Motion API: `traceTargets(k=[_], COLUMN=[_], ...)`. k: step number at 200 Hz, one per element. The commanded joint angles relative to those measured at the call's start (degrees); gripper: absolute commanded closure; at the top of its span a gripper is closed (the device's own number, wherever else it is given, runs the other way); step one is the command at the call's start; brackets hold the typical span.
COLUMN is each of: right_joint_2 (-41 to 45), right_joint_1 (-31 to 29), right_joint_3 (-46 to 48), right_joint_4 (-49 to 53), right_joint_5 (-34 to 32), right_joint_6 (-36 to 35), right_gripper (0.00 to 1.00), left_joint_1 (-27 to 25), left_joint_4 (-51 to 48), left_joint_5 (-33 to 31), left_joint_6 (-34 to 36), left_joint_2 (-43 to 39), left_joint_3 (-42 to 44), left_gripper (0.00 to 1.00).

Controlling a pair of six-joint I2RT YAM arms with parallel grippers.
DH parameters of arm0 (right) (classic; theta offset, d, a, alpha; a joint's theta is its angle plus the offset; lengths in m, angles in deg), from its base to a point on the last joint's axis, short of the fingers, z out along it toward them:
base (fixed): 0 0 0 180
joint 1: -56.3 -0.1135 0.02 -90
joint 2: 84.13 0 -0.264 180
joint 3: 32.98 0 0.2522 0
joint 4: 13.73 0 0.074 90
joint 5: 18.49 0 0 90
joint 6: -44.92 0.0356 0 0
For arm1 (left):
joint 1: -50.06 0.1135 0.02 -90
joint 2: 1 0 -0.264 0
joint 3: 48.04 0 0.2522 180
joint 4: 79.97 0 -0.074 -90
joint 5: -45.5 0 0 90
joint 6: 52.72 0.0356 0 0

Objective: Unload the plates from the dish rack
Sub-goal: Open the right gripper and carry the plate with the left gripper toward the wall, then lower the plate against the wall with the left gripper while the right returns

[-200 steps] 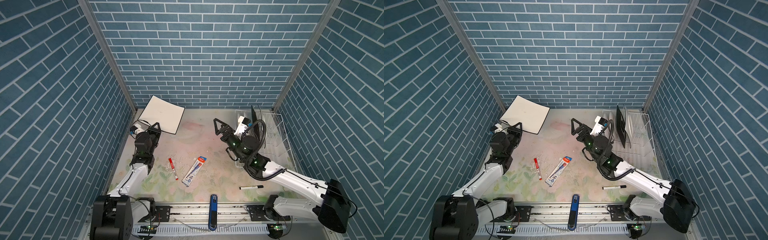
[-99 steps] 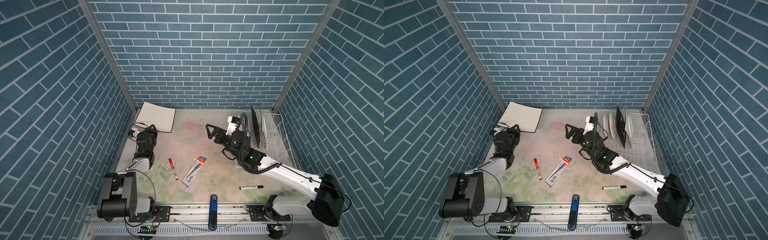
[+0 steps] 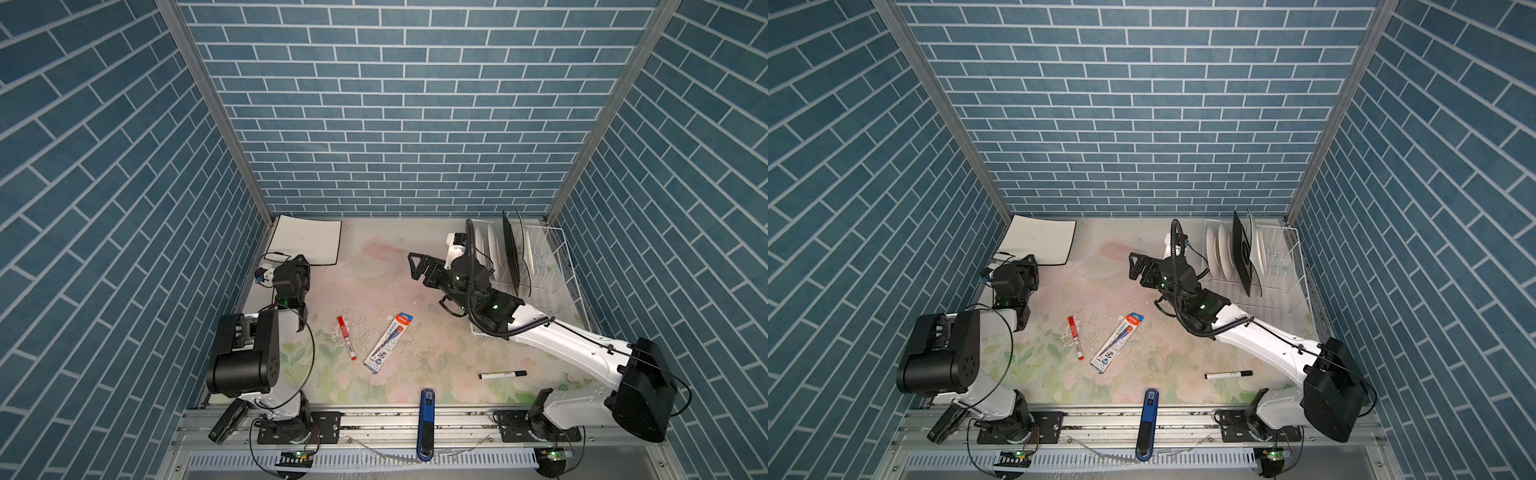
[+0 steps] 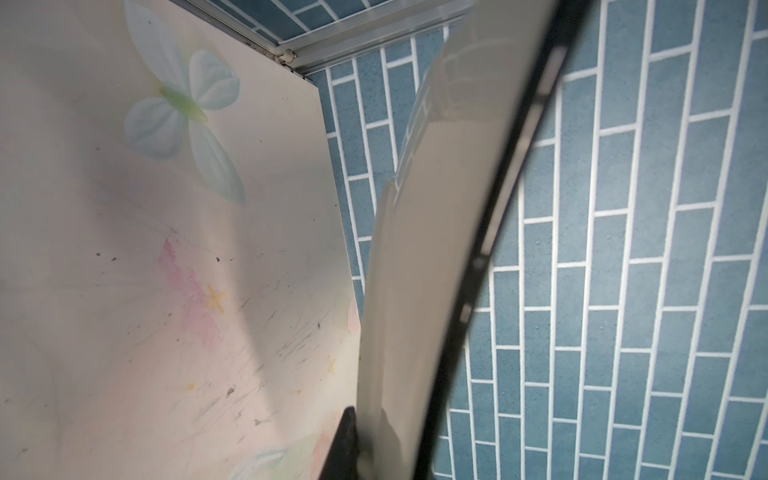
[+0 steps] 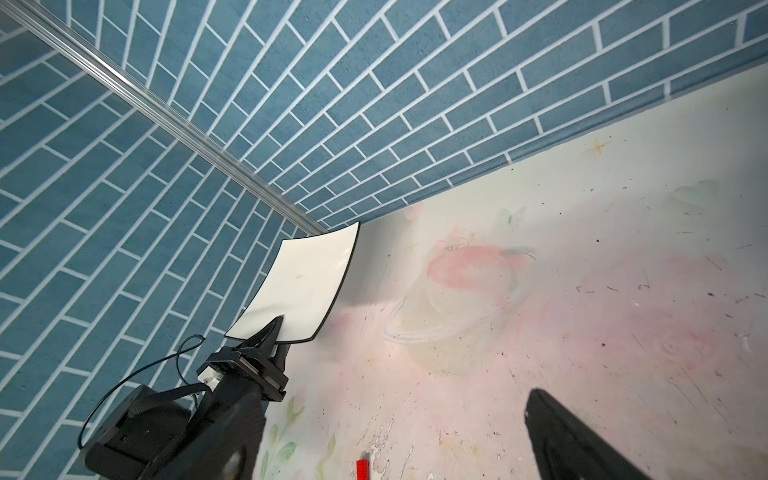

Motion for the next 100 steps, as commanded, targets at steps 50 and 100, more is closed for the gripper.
traceTargets(k=[50,100], right_joint_2=[-4.87,-6.09], right_joint_1=[0.18,0.17], right_joint_3=[-5.77,-6.67], right_joint_4=[-0.03,0.03], right_joint_5=[1.32,1.43], right_joint_6=[-0.35,0.14], right_gripper=[0.01,0.01], left_joint_1=[2.97,4.94], left_joint_4=[18.3,16.5], left_joint_5=[2.33,2.8], left_joint_6=[-3.43,-2.04], left_joint_2=[6.26,7.25], left_joint_3=[-5.72,-6.24], left_gripper=[1.0,1.0])
